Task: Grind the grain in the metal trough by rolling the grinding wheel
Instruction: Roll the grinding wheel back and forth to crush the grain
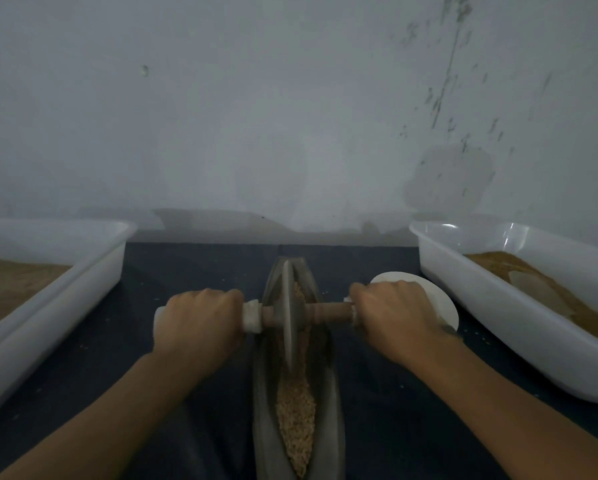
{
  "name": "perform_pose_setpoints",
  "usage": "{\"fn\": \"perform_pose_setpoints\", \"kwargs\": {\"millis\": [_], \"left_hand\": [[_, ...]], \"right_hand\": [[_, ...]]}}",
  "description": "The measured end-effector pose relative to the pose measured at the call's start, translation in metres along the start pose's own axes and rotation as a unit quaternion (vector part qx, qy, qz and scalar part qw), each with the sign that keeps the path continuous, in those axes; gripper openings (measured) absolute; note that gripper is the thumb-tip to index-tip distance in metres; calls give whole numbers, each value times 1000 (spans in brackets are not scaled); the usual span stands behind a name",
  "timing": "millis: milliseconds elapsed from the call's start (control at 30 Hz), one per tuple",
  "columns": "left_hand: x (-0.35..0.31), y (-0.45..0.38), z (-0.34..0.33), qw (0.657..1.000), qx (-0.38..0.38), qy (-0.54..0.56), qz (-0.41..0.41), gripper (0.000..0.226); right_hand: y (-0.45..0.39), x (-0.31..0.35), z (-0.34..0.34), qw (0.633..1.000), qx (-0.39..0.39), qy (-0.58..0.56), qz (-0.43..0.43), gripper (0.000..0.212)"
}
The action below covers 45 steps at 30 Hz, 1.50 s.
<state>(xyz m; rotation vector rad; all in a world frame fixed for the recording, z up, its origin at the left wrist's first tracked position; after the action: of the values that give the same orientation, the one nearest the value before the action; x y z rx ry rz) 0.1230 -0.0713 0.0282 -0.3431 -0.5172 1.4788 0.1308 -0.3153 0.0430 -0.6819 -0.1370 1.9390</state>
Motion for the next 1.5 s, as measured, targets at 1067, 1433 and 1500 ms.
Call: {"fn": "perform_pose_setpoints", "kwargs": {"millis": [1067,1433,1500], "left_hand": [[2,26,2,1000,-6,7,-11,33],[-2,12,8,999,-20,4,-35,33],[-3,30,20,997,-24,14,-78,45]], "right_hand": [[22,9,14,1000,-7,16,21,20],[22,7,7,1000,2,-24,-5,19],[41,11,16,998,-40,-41,19,32]]}}
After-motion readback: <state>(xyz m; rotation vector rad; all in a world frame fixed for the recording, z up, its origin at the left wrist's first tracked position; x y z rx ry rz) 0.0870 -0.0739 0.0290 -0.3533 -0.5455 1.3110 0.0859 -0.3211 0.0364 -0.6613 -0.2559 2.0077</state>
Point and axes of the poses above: each hand's wrist, its own y-axis away from the middle knuckle, its own z-axis out of the back of the hand, x = y × z, the point moved 3 cm from there along -y, towards the middle knuckle, and after that the axes turned 6 degrees about z, right-handed, at the moved point
